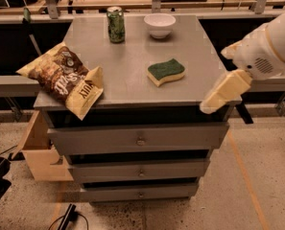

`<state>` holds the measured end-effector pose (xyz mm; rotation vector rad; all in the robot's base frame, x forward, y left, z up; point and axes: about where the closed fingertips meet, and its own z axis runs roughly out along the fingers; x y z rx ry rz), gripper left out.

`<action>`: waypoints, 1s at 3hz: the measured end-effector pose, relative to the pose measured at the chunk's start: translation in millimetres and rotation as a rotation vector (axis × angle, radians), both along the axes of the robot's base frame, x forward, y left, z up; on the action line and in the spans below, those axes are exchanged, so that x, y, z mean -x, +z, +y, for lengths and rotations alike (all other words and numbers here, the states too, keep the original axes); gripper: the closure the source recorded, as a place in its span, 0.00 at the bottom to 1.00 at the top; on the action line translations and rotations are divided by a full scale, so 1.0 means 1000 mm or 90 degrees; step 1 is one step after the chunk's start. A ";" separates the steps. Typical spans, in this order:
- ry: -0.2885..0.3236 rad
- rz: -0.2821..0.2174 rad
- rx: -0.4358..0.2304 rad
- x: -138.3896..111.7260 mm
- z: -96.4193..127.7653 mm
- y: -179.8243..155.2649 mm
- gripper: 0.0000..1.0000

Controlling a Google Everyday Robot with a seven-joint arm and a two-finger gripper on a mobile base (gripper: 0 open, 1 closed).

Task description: Knock green can over

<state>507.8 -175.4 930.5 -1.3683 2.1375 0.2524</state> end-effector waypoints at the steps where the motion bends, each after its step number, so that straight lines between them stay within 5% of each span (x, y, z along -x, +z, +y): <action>1: 0.027 -0.080 -0.159 -0.070 0.055 0.012 0.00; 2: 0.025 -0.170 -0.244 -0.122 0.104 0.041 0.00; 3: -0.002 -0.211 -0.257 -0.138 0.102 0.054 0.00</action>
Offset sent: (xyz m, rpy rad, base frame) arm 0.2320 0.1300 0.1342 0.5852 -0.6902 -0.1589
